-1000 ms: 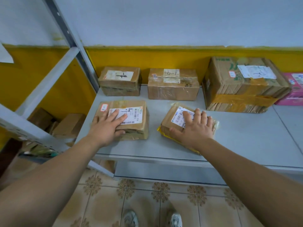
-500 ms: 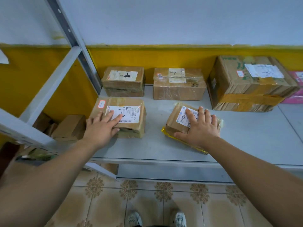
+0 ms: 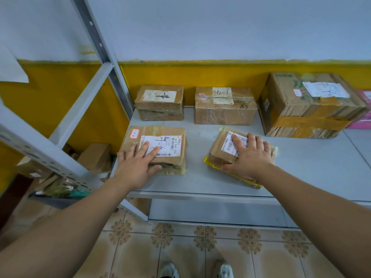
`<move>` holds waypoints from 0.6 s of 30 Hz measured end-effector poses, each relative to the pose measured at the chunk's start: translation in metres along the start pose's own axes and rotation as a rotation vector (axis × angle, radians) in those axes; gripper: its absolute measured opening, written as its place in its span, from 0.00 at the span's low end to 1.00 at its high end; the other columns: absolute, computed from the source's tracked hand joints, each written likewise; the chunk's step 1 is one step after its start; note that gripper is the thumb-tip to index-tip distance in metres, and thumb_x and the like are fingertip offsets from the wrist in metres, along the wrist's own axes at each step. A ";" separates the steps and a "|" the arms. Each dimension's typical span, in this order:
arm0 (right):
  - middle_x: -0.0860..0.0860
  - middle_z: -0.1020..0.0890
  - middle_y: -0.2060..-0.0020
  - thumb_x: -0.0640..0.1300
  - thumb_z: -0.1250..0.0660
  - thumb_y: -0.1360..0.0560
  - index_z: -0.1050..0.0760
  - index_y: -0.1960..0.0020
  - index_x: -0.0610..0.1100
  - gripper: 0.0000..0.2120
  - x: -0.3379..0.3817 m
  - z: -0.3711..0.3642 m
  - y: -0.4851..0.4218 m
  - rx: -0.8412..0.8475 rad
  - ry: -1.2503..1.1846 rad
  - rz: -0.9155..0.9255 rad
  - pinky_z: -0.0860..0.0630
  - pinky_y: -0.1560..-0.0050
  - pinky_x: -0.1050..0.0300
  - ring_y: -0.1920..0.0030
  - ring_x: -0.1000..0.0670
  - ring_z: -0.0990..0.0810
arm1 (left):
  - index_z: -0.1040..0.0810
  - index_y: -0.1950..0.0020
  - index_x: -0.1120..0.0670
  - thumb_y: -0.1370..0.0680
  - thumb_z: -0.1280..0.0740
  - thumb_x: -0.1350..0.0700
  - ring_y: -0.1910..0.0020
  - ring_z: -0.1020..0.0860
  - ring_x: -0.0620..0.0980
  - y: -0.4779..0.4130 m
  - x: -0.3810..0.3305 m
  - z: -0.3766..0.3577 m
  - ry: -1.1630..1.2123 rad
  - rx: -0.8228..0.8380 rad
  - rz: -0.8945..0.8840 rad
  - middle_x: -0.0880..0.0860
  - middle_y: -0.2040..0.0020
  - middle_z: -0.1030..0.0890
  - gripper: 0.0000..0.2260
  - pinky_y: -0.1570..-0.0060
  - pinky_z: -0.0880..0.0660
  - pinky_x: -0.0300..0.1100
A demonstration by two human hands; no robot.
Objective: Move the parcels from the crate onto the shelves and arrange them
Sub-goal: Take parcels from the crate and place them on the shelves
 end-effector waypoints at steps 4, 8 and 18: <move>0.43 0.49 0.22 0.79 0.43 0.34 0.57 0.21 0.58 0.50 0.006 0.004 0.013 -0.018 -0.005 0.029 0.52 0.23 0.39 0.23 0.38 0.50 | 0.45 0.22 0.40 0.20 0.54 0.35 0.22 0.53 0.58 -0.003 -0.004 0.016 0.173 0.010 0.042 0.49 0.20 0.49 0.26 0.28 0.56 0.65; 0.43 0.44 0.23 0.78 0.40 0.34 0.54 0.21 0.59 0.49 0.007 0.015 0.027 -0.030 -0.037 0.020 0.48 0.24 0.41 0.24 0.39 0.45 | 0.39 0.23 0.45 0.20 0.47 0.35 0.23 0.46 0.56 -0.012 -0.019 0.040 0.160 0.020 -0.032 0.50 0.21 0.42 0.28 0.27 0.46 0.61; 0.47 0.53 0.20 0.69 0.39 0.25 0.55 0.20 0.60 0.41 -0.025 -0.004 0.070 0.034 0.030 -0.003 0.58 0.23 0.39 0.21 0.41 0.57 | 0.38 0.24 0.49 0.21 0.40 0.38 0.22 0.48 0.54 -0.035 -0.093 0.032 0.182 0.014 -0.324 0.51 0.21 0.43 0.29 0.27 0.45 0.59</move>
Point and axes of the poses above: each hand's wrist, its own y-axis away from the middle knuckle, its own z-axis out of the back of the hand, x = y × z, the point moved 4 cm from there along -y, towards the middle knuckle
